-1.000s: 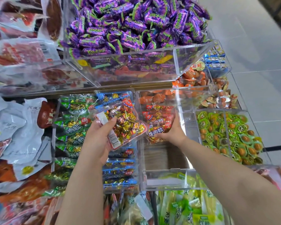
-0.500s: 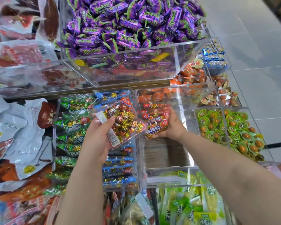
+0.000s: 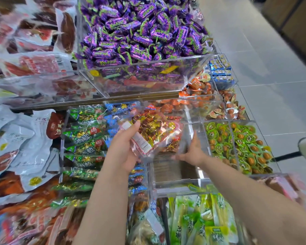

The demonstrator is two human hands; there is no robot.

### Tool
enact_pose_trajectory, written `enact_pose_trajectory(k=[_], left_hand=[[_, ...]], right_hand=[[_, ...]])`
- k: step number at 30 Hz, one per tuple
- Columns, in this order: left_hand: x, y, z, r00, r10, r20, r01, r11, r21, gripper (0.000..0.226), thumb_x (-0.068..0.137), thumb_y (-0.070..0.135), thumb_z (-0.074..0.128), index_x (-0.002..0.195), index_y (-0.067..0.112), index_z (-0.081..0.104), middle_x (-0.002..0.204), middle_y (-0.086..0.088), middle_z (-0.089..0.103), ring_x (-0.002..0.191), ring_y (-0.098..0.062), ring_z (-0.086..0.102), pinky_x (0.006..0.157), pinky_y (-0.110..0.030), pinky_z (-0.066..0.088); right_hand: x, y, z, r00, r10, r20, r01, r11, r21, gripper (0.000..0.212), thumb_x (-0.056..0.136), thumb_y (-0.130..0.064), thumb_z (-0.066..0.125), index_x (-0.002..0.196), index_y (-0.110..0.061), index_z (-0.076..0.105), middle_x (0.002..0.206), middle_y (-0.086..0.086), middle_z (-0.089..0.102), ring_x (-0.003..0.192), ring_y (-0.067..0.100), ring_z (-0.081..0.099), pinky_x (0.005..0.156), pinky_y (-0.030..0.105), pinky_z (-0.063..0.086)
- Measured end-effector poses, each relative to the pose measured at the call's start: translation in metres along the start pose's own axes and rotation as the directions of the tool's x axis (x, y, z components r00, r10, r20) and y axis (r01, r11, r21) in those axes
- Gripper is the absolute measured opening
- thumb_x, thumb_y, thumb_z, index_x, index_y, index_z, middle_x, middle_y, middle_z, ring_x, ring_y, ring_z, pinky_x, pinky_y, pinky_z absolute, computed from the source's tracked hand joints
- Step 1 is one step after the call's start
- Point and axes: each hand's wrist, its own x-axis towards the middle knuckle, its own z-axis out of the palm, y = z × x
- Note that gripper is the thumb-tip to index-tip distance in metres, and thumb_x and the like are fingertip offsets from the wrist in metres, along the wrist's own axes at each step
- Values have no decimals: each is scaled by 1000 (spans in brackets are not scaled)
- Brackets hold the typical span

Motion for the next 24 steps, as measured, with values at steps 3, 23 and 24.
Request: enact_pose_trajectory(k=[3,23,24], left_hand=[[-4,1,11,979,-154,135,156,988,-7,42,74,21,65,111,3,67,108,-16,71,99,-31,69,84,-44,57],[37,-27,-16,923,371,106,20,-322,946,102,81,65,52,153,20,-5,161,-4,-14,145,-31,-21,116,-52,-5],[39,-28,-16,923,369,104,23,-324,946,102,82,63,52,153,20,-6,161,-4,-15,145,-31,-22,116,-52,-5]], right_hand=[[-47,-31,-19,930,-327,-169,330,944,-16,116,59,-35,86,148,-20,12,152,3,17,141,20,19,116,35,20],[-13,-53,-13,957,-260,130,287,771,-568,16,77,-27,72,90,-20,65,80,-2,60,82,24,57,61,21,41],[-6,-49,-4,958,-260,119,280,770,-573,29,76,-27,73,102,-16,65,94,3,63,91,25,59,71,24,45]])
